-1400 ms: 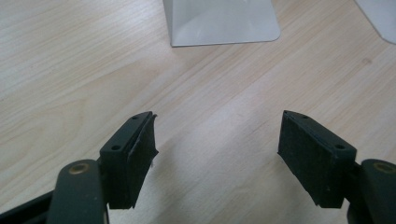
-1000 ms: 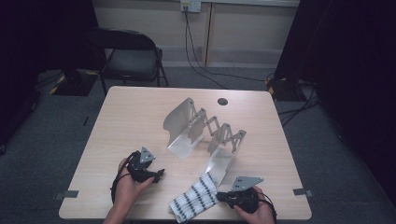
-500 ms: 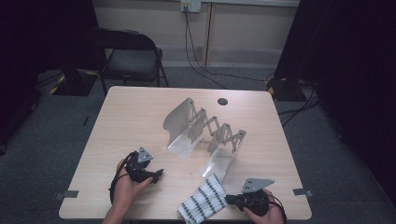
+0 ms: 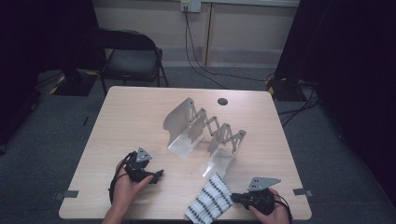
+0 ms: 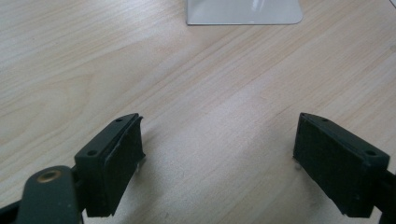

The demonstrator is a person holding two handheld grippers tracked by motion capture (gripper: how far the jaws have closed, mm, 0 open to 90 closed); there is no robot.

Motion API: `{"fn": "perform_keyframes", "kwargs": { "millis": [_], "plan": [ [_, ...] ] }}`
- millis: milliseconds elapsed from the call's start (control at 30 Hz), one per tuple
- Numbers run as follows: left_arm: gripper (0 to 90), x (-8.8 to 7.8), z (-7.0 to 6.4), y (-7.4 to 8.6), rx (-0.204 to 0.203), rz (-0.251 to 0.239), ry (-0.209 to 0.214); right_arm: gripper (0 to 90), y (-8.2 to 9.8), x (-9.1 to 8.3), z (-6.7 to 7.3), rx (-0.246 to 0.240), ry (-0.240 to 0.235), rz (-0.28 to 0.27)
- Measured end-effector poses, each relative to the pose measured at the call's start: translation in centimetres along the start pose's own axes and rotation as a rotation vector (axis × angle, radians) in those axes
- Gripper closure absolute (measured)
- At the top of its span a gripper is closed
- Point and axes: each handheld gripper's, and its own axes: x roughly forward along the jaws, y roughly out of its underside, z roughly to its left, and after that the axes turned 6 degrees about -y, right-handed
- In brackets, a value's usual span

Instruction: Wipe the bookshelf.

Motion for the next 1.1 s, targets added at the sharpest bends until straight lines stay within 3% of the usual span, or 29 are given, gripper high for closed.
{"fn": "perform_keyframes", "kwargs": {
  "millis": [67, 233, 300, 400, 533, 667, 800, 900, 1000, 1100],
  "plan": [
    [15.2, 0.0, -0.1, 0.0, -0.003, 0.000, 0.000, 80.9, -0.2, 0.3, 0.0, -0.004, -0.005, -0.011],
    [15.2, 0.0, -0.1, 0.0, -0.001, -0.001, 0.001, 58.9, -1.2, 0.8, 0.9, -0.033, -0.015, -0.062],
    [15.2, 0.0, -0.1, 0.0, 0.003, 0.001, 0.003, 56.1, -1.6, 0.9, 1.1, -0.047, -0.015, -0.077],
    [15.2, 0.1, -0.2, 0.0, -0.003, -0.004, 0.005, 44.0, -2.2, 1.4, 1.4, -0.037, -0.017, -0.103],
    [15.3, 0.1, -0.2, 0.0, -0.002, -0.005, 0.006, 37.2, -2.5, 3.0, 1.6, -0.041, -0.002, -0.072],
    [15.5, 0.1, -0.2, 0.0, 0.001, -0.005, 0.008, 43.1, -2.3, 4.0, 1.6, -0.066, 0.020, -0.038],
    [15.5, 0.1, -0.2, -0.1, 0.001, -0.004, 0.007, 58.2, -2.3, 4.1, 1.7, -0.086, 0.052, -0.036],
    [15.6, 0.1, -0.3, 0.0, 0.000, -0.005, 0.007, 75.4, -2.5, 4.1, 1.9, -0.088, 0.030, -0.023],
    [15.6, 0.1, -0.2, -0.1, 0.005, -0.003, 0.006, 80.2, -2.6, 4.1, 2.2, -0.107, 0.025, -0.016],
    [15.6, 0.1, -0.3, -0.1, 0.004, -0.004, 0.006, 81.6, -2.7, 3.7, 2.2, -0.092, 0.010, -0.034]
  ]
}}
